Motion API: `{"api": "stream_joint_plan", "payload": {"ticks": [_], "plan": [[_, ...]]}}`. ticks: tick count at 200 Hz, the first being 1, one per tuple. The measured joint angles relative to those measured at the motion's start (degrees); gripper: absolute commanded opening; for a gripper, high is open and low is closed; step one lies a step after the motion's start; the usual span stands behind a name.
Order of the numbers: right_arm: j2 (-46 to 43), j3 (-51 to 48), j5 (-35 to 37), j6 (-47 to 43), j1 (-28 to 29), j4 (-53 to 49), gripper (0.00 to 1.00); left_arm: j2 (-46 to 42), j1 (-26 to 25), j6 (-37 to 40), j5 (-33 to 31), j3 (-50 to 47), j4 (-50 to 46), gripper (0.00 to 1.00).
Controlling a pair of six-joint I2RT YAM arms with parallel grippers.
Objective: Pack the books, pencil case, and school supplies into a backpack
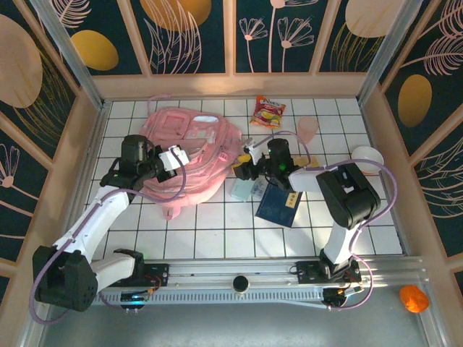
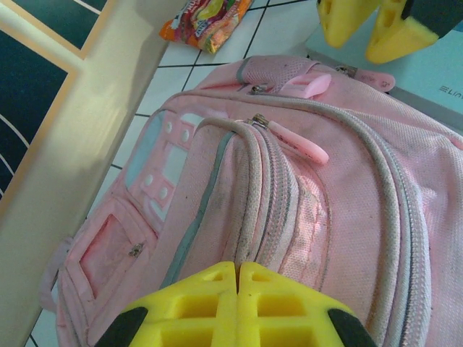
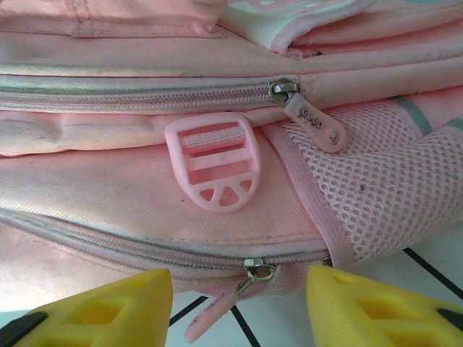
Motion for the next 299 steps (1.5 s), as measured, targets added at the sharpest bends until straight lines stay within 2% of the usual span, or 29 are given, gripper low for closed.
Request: {"api": "stream_joint_plan", "payload": {"ticks": [35,69,79,100,108,170,237,299], "plan": [[1.7,1.6,-1.1,-0.1,0.0,-3.8,0.52,-0.1,0.1,0.0,0.0,0.0,0.2,0.00],[2.6,2.2,-1.6,-0.1,0.0,-5.5,0.38,-0.1,0.1,0.0,0.0,0.0,0.2,0.00],[3.3,2.6,-1.8,0.2,0.0,-5.6,0.30,-0.1,0.1,0.0,0.0,0.0,0.2,0.00],[4.2,2.9,-2.0,0.5,0.0,-5.6,0.05,-0.1,0.1,-0.1,0.0,0.0,0.3,0.00],[4.3,2.9,-2.1,0.8,0.0,-5.7,0.00,-0.1,0.1,-0.3,0.0,0.0,0.4,0.00],[1.1,1.8,-2.7,3.1,0.6,-5.2,0.00,-0.2,0.1,-6.3,-3.1,-1.1,5.5,0.00],[-2.2,1.8,-2.6,6.2,9.7,-6.9,0.00,-0.2,0.0,-16.3,-8.3,-3.0,11.5,0.00],[-8.0,1.8,1.0,16.4,15.4,-7.3,0.00,1.8,-3.0,-24.5,-12.7,-3.0,17.4,0.00]]}}
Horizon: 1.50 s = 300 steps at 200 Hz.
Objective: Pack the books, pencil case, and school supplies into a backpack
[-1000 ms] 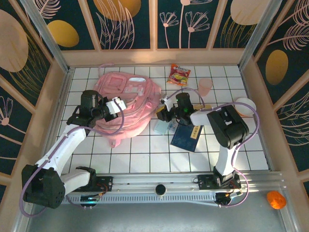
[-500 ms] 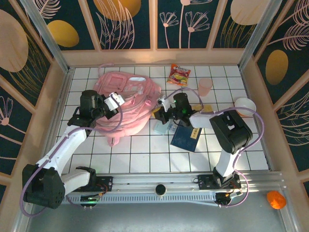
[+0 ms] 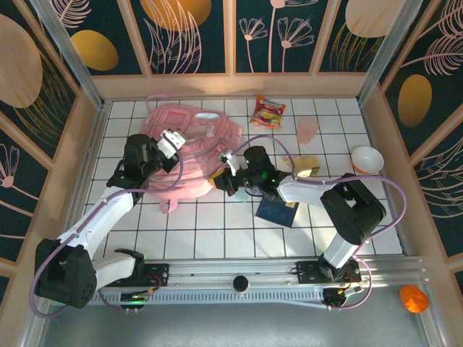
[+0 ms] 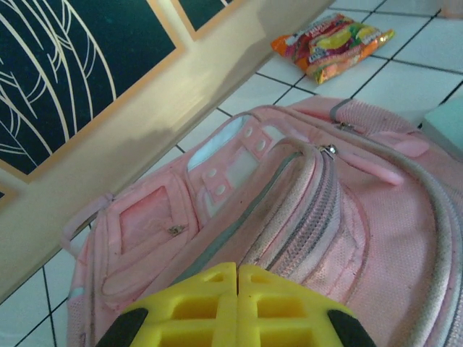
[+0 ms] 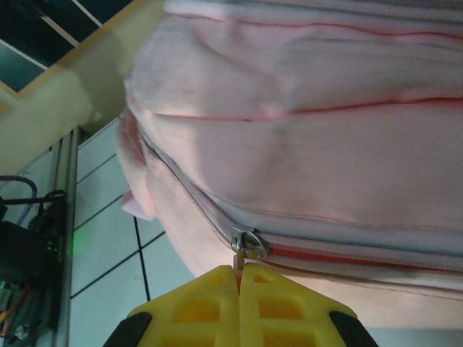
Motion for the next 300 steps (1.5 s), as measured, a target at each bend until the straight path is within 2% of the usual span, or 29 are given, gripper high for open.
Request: {"api": "stream_joint_plan", "payload": {"ticks": [40,72,77,90,98,111,124,143,151,190,216,258,300], "plan": [[-0.6,0.2,4.8,4.5,0.8,-4.8,0.00,-0.3,-2.5,-6.7,-1.4,-0.2,3.9,0.00],[-0.2,1.9,6.4,6.6,0.8,-6.9,0.00,-2.9,-5.9,-14.4,-5.2,-2.8,4.3,0.00],[0.0,2.4,6.3,6.8,0.6,-6.9,0.00,-3.7,-6.3,-15.6,-5.8,-3.5,4.3,0.10],[1.2,3.8,6.2,7.1,0.3,-6.9,0.00,-5.7,-6.5,-17.8,-8.0,-5.2,4.3,0.46],[1.8,4.4,6.2,7.0,0.1,-6.9,0.00,-7.0,-6.5,-18.5,-9.4,-6.1,4.2,0.58],[2.4,4.8,6.1,6.8,-0.2,-7.3,0.00,-7.7,-6.5,-18.1,-11.5,-6.4,3.7,0.70],[2.6,4.9,6.1,6.0,-0.4,-8.3,0.00,-7.0,-6.5,-16.4,-12.5,-6.1,3.1,0.76],[2.6,4.9,6.1,4.8,-0.6,-9.9,0.00,-3.7,-6.5,-10.5,-12.0,-4.3,0.3,0.93],[2.6,4.9,6.1,4.3,-0.7,-10.3,0.00,-1.9,-6.4,-8.1,-11.0,-3.0,-1.5,0.98],[2.6,4.9,5.9,2.9,-0.9,-10.8,0.00,4.8,-4.6,5.0,-4.4,2.9,-9.0,0.99],[2.6,4.9,5.9,2.8,-1.0,-10.9,0.00,8.6,-2.8,10.6,-2.4,6.6,-12.3,0.99],[2.6,4.9,5.9,2.8,-1.0,-11.3,0.00,13.9,-2.4,15.9,-2.1,8.3,-13.2,0.99],[2.6,4.9,5.8,2.4,-1.7,-10.8,0.00,16.0,-2.3,17.6,-1.6,8.3,-13.9,0.99]]}}
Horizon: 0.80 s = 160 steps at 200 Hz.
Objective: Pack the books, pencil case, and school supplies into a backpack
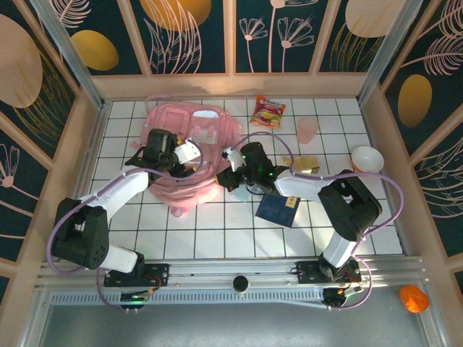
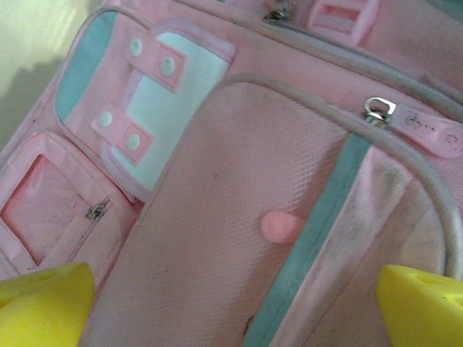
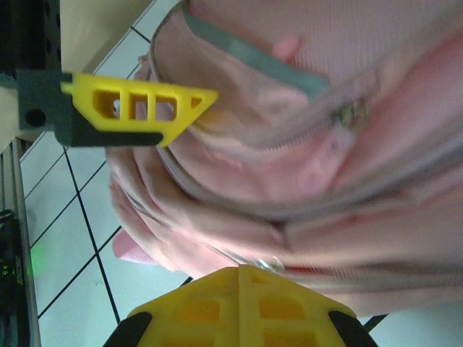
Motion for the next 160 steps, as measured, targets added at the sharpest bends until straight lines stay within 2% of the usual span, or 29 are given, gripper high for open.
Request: {"api": "stream_joint_plan", "payload": {"ticks": [39,82,127,143,160], "plan": [[0.0,0.0,-0.7,0.0,-0.1,0.9,0.00,-2.1,0.1,1.0,0.9,-2.0,-1.0,0.99],[-0.2,-0.7,0.1,0.1,-0.1,1.2,0.00,-1.2,0.2,2.2,-1.6,-3.7,-0.6,0.99],[-2.4,-3.9,2.6,1.6,-0.1,1.2,0.14,3.7,0.2,3.3,-3.0,-3.6,1.0,0.99],[-3.3,-4.7,3.5,3.0,-0.1,1.5,0.21,3.2,0.2,3.7,-2.7,-3.6,0.9,0.99],[-3.8,-5.2,4.2,4.2,-0.2,1.9,0.25,1.2,0.2,5.0,-2.2,-4.2,0.7,0.99]]}}
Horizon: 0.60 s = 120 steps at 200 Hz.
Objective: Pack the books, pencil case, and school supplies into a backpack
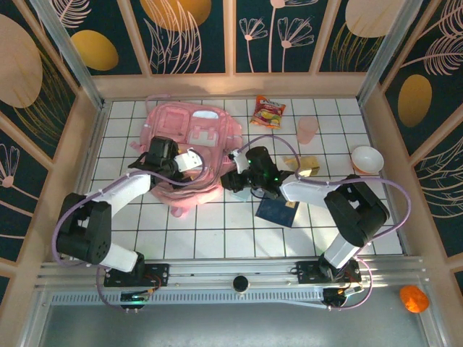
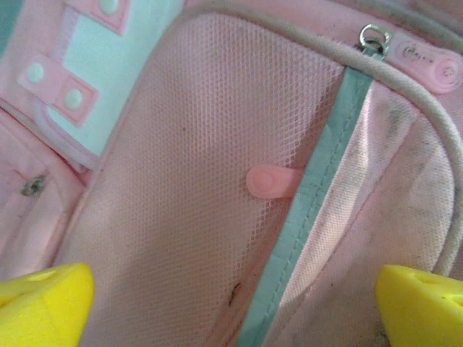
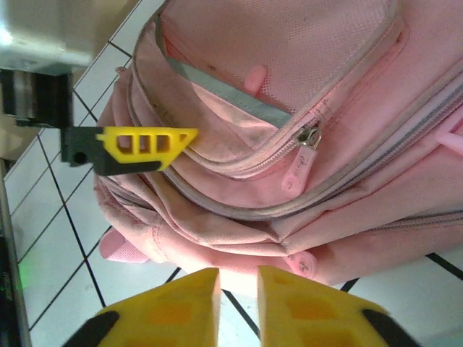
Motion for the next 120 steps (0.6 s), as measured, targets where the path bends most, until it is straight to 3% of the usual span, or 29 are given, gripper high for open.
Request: {"api": "stream_joint_plan", "payload": {"ticks": [28,71,80,94,110,120], "plan": [[0.0,0.0,0.4,2.4,-0.2,0.7,0.29,-4.3,0.0,2.5,-0.2,-3.3,0.0,0.99],[0.3,0.0,1.0,5.0,-0.2,2.1,0.33,-0.9,0.0,3.8,-2.2,-4.2,2.4,0.97],[0.3,0.0,1.1,5.2,-0.2,2.3,0.33,-0.1,0.0,3.9,-2.7,-4.2,3.6,0.84],[0.3,0.0,1.5,5.4,-0.2,2.5,0.34,0.5,0.0,3.4,-3.1,-4.2,4.3,0.46],[0.3,-0.2,2.2,5.4,-0.2,2.6,0.34,0.5,0.0,2.2,-3.2,-4.1,4.4,0.17],[0.3,-0.4,2.7,5.3,-0.3,2.5,0.34,0.1,0.0,0.9,-3.0,-3.9,4.3,0.04]]}}
